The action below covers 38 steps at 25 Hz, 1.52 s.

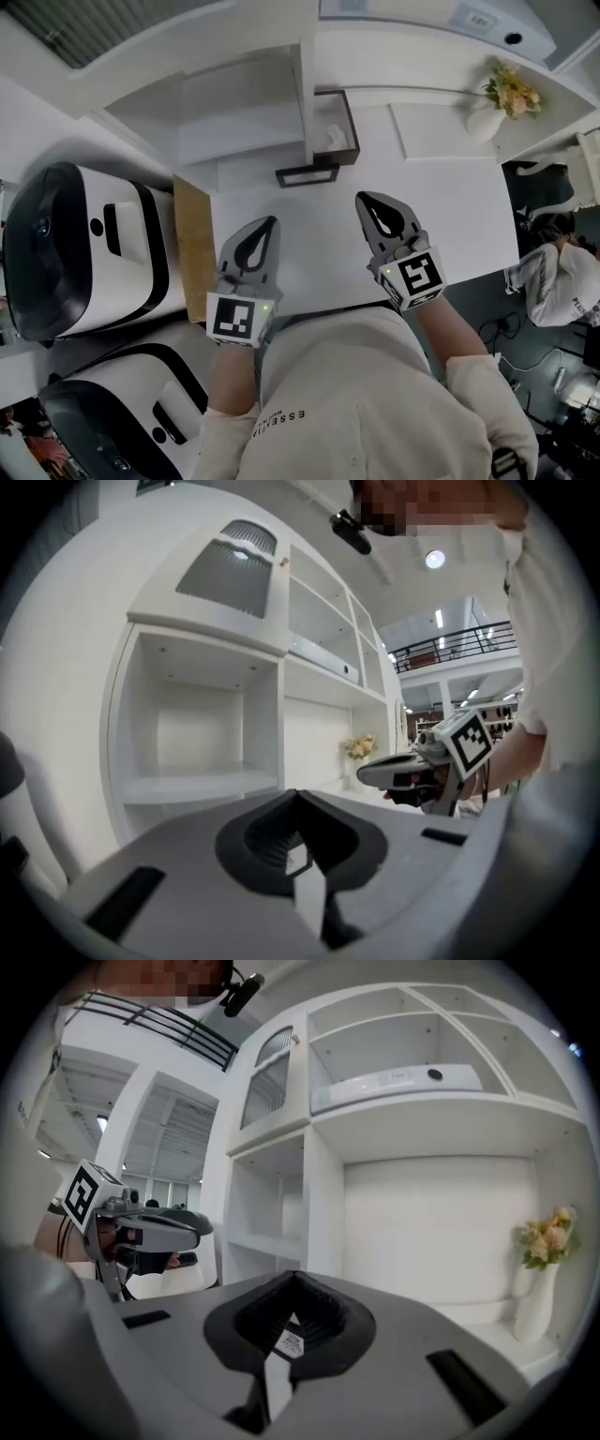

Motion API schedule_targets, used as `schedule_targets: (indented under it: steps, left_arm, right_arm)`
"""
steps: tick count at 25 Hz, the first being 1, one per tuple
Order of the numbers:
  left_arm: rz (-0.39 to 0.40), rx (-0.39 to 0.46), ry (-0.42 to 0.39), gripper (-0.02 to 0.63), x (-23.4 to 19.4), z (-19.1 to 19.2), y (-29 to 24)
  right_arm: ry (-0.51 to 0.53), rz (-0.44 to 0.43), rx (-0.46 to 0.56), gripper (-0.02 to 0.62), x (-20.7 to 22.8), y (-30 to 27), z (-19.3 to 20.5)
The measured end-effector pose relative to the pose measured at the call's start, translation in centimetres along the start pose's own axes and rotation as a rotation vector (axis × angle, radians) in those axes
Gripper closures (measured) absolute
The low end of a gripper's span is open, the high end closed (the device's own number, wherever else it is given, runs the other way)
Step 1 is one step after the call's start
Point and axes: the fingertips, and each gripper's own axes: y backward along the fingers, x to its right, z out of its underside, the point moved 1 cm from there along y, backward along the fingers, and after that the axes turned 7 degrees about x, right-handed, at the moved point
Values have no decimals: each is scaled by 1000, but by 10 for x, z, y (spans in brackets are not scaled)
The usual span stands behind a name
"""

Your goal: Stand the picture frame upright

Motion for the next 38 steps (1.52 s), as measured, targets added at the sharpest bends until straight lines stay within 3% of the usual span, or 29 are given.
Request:
schedule_targets:
  steps: [10, 38]
  left_arm:
    - [-8, 38, -10, 607, -3, -24, 13]
    - [18, 30, -20, 607, -5, -23, 7]
  right_arm:
    - [33, 6, 83, 581, -4, 13, -34]
    - [61, -25, 49, 581, -3, 7, -31]
